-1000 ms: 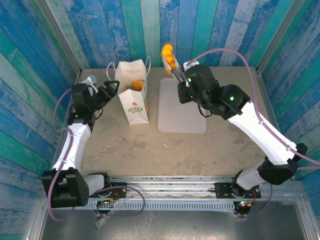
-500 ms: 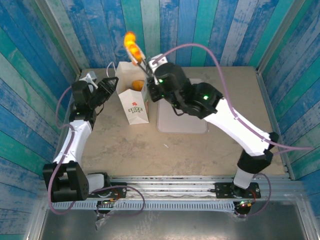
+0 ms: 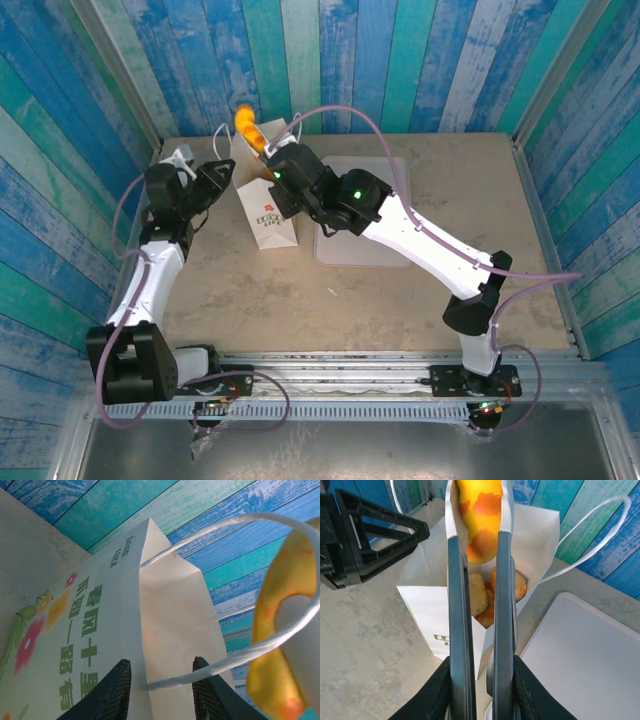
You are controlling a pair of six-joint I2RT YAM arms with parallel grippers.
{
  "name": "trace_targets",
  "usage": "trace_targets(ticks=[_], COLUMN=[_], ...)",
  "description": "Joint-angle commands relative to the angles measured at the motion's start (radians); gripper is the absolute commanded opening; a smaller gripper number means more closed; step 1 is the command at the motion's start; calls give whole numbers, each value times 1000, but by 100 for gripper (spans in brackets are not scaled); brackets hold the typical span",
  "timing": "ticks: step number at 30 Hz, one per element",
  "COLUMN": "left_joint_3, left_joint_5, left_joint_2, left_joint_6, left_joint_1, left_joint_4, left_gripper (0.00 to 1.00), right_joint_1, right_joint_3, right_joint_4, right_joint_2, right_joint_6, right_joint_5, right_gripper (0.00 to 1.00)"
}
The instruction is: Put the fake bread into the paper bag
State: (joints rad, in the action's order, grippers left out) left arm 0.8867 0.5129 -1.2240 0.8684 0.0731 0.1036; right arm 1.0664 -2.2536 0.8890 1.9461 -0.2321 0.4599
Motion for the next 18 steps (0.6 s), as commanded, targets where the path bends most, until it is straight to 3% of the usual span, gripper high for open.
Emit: trace_targets(ticks=[1,7,18], left_joint_3=[-11,-20,-22], left_joint_5=[-12,-28,-53], left_joint_2=[-15,-3,8], left_joint_6=[-12,-17,-26], left_joint_1=[4,5,5], left_joint_4=[12,4,-15], left_gripper=[33,24,20], right_joint_1=[3,-3,-10], right_joint_3=[-26,-20,-20], right_joint_4=[21,54,81], right_joint_2=[24,43,60], right_joint_6=[-28,-44,-47], right_joint_5=[18,13,7], right_gripper=[26,27,30])
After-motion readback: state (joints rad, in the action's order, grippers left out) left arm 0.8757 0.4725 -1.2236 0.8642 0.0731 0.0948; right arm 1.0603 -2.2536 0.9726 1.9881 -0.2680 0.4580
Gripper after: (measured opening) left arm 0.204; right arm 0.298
